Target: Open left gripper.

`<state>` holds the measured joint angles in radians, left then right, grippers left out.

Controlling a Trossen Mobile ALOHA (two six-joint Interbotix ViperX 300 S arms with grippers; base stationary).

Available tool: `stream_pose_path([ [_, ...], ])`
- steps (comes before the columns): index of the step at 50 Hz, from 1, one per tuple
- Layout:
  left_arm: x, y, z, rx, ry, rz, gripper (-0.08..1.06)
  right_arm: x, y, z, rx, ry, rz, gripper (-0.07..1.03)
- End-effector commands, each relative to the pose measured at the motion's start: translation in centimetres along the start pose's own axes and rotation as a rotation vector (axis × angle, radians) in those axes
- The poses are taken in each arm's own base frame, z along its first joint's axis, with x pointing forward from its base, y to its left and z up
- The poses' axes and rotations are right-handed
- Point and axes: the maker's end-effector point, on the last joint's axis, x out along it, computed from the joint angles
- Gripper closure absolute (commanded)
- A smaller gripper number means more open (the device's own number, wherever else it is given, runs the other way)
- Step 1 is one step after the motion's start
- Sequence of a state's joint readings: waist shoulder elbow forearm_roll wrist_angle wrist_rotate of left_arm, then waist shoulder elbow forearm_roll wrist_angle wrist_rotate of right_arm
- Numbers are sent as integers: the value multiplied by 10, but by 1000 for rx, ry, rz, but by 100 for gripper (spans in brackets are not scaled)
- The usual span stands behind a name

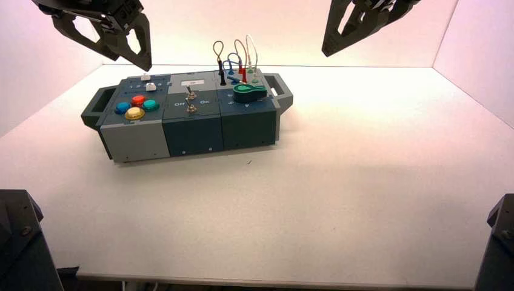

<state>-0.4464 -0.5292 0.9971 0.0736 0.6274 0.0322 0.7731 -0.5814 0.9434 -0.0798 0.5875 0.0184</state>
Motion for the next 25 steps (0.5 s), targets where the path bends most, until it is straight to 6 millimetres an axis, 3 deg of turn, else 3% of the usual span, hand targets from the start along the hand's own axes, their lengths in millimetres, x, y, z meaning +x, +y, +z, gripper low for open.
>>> stream_pose_path([
  [1,-5,-1,7,4,-22,0,5,-3,-1,7,3,-21,-3,39],
  [9,-6,-2,6,8,-18,-2,8,-2,-1,7,5,-18,-2,39],
  [18,-7,-1,6,8,-4,-2,32,1,-1,5,3,-4,-3,39],
  [25,-6,-1,5,8,2,-2,32,3,-1,4,2,5,-1,39],
])
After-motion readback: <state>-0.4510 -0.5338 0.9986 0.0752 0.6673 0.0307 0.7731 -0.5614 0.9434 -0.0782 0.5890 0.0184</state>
